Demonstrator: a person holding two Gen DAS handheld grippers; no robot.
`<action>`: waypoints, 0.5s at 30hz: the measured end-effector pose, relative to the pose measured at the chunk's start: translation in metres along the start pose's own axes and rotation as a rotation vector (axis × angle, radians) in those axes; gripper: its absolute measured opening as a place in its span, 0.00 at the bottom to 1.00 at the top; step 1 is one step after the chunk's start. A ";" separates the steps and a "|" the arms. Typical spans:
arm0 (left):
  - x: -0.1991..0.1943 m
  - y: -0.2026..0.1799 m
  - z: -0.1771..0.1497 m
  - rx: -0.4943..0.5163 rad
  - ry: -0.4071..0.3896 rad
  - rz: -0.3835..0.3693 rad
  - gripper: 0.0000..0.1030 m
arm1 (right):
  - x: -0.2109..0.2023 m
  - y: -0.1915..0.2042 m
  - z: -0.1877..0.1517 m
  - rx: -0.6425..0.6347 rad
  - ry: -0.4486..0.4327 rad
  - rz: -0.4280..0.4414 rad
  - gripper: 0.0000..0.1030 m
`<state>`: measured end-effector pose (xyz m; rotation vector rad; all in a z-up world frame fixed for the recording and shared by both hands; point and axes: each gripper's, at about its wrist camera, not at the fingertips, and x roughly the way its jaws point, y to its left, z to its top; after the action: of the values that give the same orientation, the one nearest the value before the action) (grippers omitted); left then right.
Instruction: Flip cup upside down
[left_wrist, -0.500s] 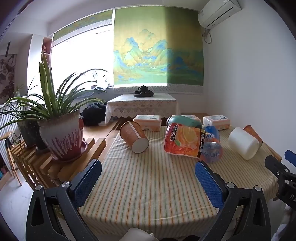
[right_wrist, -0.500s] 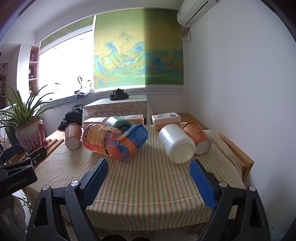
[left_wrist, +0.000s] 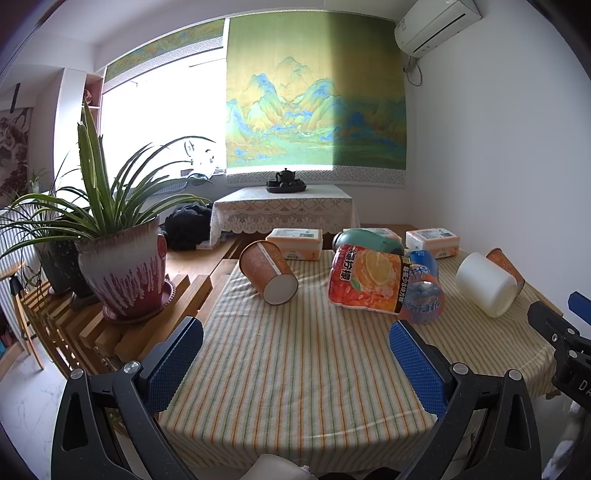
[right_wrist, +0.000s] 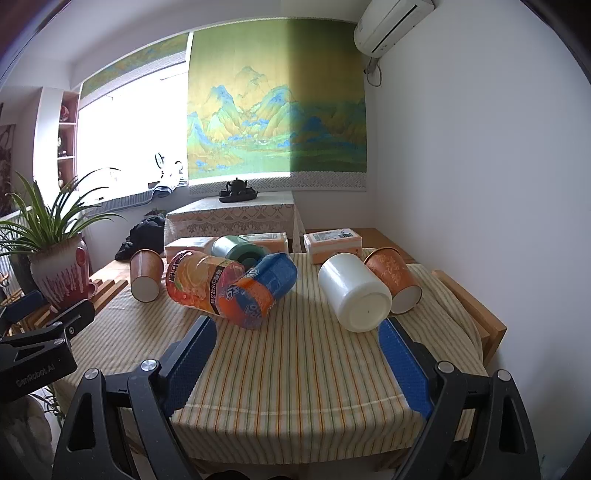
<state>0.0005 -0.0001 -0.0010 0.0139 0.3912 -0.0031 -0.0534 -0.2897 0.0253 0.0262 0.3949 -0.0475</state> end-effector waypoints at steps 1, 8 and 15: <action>0.000 0.000 0.000 0.001 0.001 0.000 0.99 | 0.000 0.000 0.000 0.001 -0.001 0.001 0.85; 0.001 0.005 0.001 0.001 -0.003 -0.001 0.99 | 0.001 0.001 0.001 -0.001 0.000 0.002 0.85; 0.005 0.006 0.000 -0.001 0.007 -0.003 0.99 | 0.002 0.002 0.001 -0.004 0.002 0.002 0.85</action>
<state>0.0050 0.0059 -0.0028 0.0120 0.3978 -0.0060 -0.0506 -0.2878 0.0256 0.0228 0.3967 -0.0452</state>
